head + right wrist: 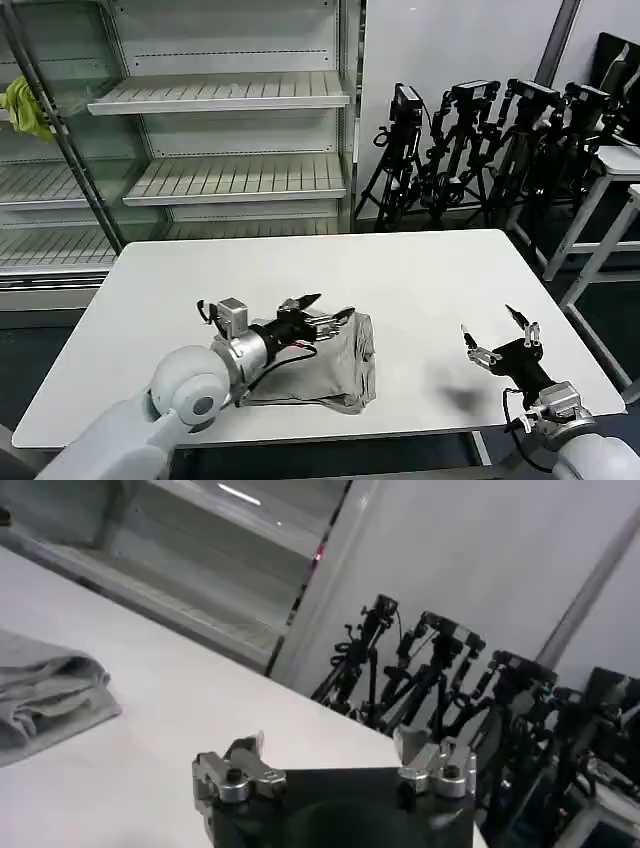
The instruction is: Fold and organize the clothes.
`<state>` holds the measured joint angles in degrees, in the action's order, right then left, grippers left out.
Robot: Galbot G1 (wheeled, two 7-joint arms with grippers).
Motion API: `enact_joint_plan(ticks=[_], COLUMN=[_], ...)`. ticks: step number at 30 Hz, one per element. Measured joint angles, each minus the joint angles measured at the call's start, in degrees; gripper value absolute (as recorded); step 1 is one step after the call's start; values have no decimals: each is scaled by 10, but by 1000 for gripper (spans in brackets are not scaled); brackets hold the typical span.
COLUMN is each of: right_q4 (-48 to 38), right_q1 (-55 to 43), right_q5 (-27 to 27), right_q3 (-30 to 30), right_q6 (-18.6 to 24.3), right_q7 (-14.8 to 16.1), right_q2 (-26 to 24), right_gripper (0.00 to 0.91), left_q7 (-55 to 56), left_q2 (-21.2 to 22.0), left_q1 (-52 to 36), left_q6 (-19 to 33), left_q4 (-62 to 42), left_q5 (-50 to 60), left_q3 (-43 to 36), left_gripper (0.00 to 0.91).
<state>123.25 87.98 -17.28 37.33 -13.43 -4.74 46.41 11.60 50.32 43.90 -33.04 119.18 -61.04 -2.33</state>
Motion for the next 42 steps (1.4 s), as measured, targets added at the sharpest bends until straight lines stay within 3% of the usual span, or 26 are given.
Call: enact_joint_plan(ticks=[9,20,28,42], right_q4=[-4,-1,3,11], right_q1=[-34,-80,-79,-55], right_q5=[-20,-32,-31,-22], right_q3=[-10,-27,-21,-5], right_q6=[0,8,11,12], right_q7=[0,5,7,7], right_q2=[-22,-30,-25,-10], right_gripper=[907,907,907,907], left_q7=[9,18,19,5], left_q2=[-65,-84,-80,-73], left_q1=[88,255,311,324], left_q6=[-1,-2,-2,0], left_q4=[2,28,38,18], left_q5=[9,3,-2,5], left_q3=[92,211,232,227], left_gripper=[907,907,907,907])
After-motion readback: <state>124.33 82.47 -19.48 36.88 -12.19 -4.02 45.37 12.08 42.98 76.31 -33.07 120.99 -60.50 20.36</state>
